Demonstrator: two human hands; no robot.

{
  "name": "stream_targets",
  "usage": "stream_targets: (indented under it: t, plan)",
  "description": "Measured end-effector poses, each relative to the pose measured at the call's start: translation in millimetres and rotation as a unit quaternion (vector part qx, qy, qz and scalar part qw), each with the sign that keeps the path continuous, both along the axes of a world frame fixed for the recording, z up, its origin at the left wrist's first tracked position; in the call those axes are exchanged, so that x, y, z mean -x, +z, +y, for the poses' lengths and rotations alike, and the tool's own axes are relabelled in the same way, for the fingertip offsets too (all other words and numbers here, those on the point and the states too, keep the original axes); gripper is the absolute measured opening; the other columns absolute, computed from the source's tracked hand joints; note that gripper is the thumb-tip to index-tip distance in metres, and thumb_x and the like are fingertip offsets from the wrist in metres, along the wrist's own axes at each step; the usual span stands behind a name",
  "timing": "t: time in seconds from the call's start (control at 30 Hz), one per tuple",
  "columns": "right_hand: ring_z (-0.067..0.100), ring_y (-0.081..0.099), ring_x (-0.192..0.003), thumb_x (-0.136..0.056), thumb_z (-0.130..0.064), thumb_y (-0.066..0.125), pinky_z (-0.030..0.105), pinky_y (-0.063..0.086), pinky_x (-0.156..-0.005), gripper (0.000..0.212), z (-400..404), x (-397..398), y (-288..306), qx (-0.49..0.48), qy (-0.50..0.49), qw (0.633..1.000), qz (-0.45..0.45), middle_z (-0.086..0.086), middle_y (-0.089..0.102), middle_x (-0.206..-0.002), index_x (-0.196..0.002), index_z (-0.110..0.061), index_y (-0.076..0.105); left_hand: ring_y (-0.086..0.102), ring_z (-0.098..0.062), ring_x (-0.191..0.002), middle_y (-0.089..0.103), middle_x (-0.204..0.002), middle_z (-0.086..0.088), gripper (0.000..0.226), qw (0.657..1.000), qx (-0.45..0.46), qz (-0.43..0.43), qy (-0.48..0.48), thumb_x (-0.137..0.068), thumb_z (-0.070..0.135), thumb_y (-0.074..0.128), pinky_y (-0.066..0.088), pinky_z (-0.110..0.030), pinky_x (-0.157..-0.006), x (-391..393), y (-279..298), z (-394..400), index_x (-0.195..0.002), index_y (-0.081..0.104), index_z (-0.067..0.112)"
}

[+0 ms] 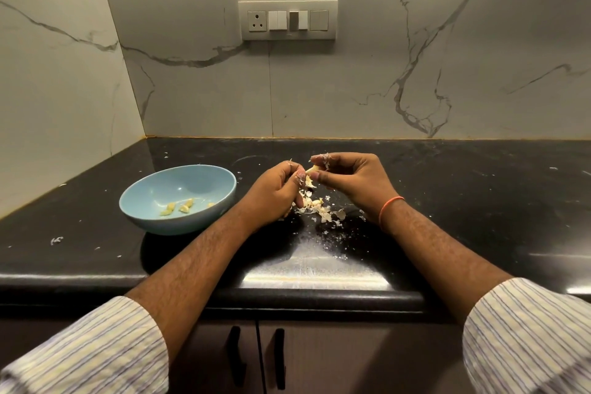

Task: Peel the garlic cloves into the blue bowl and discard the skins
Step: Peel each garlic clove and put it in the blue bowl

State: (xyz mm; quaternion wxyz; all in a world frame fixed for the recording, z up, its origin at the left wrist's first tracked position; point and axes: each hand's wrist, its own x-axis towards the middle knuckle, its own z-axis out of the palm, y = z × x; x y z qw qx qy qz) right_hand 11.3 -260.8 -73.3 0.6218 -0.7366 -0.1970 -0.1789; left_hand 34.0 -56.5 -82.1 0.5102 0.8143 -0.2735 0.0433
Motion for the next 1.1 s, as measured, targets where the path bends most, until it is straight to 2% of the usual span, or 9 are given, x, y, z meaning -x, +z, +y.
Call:
stream_targets:
  t: [0.13,0.3,0.4,0.47,0.57,0.7,0.9,1.0,1.1]
  plan:
    - [0.011,0.078,-0.094,-0.086,-0.009,0.084,0.019,0.058,-0.078,0.030,-0.5,-0.4,0.5,0.024,0.003,1.000,0.014,0.005,0.082,-0.103,-0.114,-0.002,0.079,0.051,-0.006,-0.050,0.068,-0.074,-0.003,0.015,1.000,-0.024,-0.015,0.007,-0.114,0.022,0.041,0.046,-0.024,-0.053,-0.2,0.4,-0.8,-0.110,0.056,0.019]
    - [0.003,0.073,-0.076,-0.091,-0.022,0.081,0.021,0.057,-0.074,0.024,0.2,-1.6,-1.6,0.088,-0.002,0.996,0.032,0.001,0.081,-0.092,-0.112,-0.009,0.081,0.051,-0.001,-0.051,0.065,-0.073,-0.001,0.017,0.998,-0.036,-0.044,0.003,-0.114,0.020,0.041,0.045,-0.023,-0.055,-1.5,0.8,-0.2,-0.105,0.053,0.027]
    - [0.009,0.078,-0.088,-0.090,-0.025,0.083,0.022,0.059,-0.080,0.023,1.0,-0.8,-2.6,0.102,-0.034,0.994,0.003,-0.002,0.082,-0.095,-0.108,-0.012,0.083,0.051,0.001,-0.051,0.063,-0.073,-0.002,0.016,0.997,-0.045,-0.064,0.004,-0.113,0.017,0.042,0.045,-0.020,-0.056,-0.5,0.5,-0.4,-0.105,0.053,0.024]
    - [0.004,0.077,-0.092,-0.088,-0.026,0.085,0.021,0.060,-0.083,0.021,2.1,0.4,-3.0,0.117,-0.072,0.990,-0.026,-0.005,0.082,-0.096,-0.106,-0.014,0.084,0.050,0.001,-0.053,0.061,-0.074,-0.003,0.012,0.996,-0.047,-0.080,0.009,-0.113,0.015,0.044,0.045,-0.018,-0.056,-0.1,0.1,-0.6,-0.108,0.054,0.019]
    - [-0.002,0.075,-0.089,-0.087,-0.027,0.086,0.018,0.059,-0.081,0.019,5.6,1.9,-4.7,0.146,-0.120,0.979,-0.079,-0.007,0.082,-0.095,-0.103,-0.016,0.085,0.049,-0.001,-0.055,0.060,-0.074,-0.003,0.012,0.994,-0.043,-0.102,0.017,-0.111,0.013,0.046,0.044,-0.021,-0.056,-1.0,-0.1,-0.5,-0.106,0.055,0.019]
    - [-0.002,0.076,-0.082,-0.087,-0.028,0.086,0.026,0.064,-0.078,0.014,6.0,-0.1,-5.3,0.152,-0.184,0.963,-0.126,-0.008,0.081,-0.090,-0.098,-0.020,0.085,0.051,0.000,-0.054,0.061,-0.071,-0.001,0.010,0.994,-0.039,-0.105,0.006,-0.111,0.011,0.047,0.043,-0.016,-0.057,2.1,-1.7,-2.4,-0.109,0.056,0.014]
    - [0.009,0.078,-0.075,-0.089,-0.022,0.084,0.038,0.067,-0.076,0.017,4.4,0.1,-3.0,0.125,-0.138,0.980,-0.072,-0.007,0.081,-0.084,-0.106,-0.020,0.084,0.062,-0.005,-0.050,0.068,-0.082,-0.009,0.006,0.994,0.063,-0.070,0.054,-0.110,0.019,0.054,0.050,-0.025,-0.048,1.2,0.4,1.4,-0.110,0.059,0.015]
    - [0.009,0.078,-0.075,-0.089,-0.024,0.085,0.036,0.066,-0.075,0.018,3.8,0.9,-2.8,0.130,-0.120,0.982,-0.066,-0.006,0.081,-0.084,-0.106,-0.019,0.084,0.072,-0.016,-0.064,0.070,-0.101,-0.006,0.016,0.995,0.070,-0.066,0.035,-0.105,0.020,0.064,0.057,-0.030,-0.047,3.3,-0.3,0.4,-0.120,0.062,0.015]
    - [0.009,0.078,-0.076,-0.089,-0.025,0.084,0.030,0.064,-0.072,0.019,3.2,0.7,-2.9,0.132,-0.102,0.984,-0.061,-0.006,0.081,-0.085,-0.106,-0.018,0.084,0.073,-0.018,-0.063,0.073,-0.101,-0.006,0.018,0.993,0.077,-0.082,0.047,-0.103,0.019,0.068,0.059,-0.030,-0.048,4.2,1.3,2.9,-0.121,0.066,0.014]
